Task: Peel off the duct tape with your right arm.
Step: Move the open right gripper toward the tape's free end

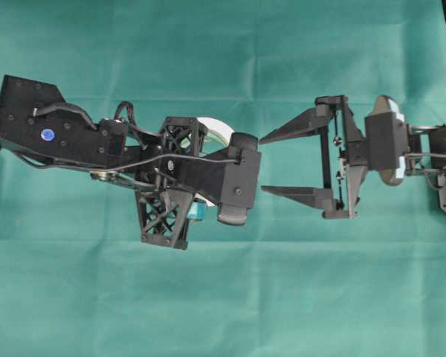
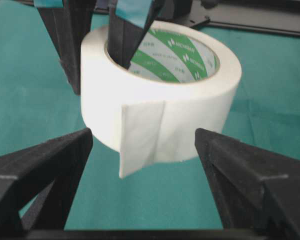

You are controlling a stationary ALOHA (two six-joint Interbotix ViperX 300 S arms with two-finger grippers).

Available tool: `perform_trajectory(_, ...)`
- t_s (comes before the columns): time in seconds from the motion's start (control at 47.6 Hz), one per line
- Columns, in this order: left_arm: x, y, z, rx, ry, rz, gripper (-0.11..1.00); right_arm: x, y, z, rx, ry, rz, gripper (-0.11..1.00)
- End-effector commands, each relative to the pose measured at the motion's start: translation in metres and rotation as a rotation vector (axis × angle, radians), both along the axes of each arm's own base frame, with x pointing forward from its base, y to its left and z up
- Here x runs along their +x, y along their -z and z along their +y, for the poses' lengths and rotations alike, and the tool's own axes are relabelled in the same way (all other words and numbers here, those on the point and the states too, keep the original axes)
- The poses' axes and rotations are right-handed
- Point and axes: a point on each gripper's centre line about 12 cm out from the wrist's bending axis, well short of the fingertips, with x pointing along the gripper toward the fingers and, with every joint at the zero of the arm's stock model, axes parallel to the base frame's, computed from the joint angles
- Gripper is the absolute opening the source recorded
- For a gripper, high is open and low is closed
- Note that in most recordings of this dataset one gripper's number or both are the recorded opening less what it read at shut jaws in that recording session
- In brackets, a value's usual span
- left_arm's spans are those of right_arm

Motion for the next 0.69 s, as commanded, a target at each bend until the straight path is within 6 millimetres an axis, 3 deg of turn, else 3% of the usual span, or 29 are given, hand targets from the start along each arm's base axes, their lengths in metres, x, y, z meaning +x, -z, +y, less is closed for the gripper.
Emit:
perform_trajectory(0.0,0.004,-0.019,0.001,0.000,0.001,-0.057,0.20,0.007,-0.011,0.002,0.002,-0.004,-0.041,0.72)
perform_trajectory(0.672,0.002,-0.019,-0.003,-0.002,0.008,-0.051,0.20,0.014,0.000,-0.017,0.015,0.061,-0.009,0.72)
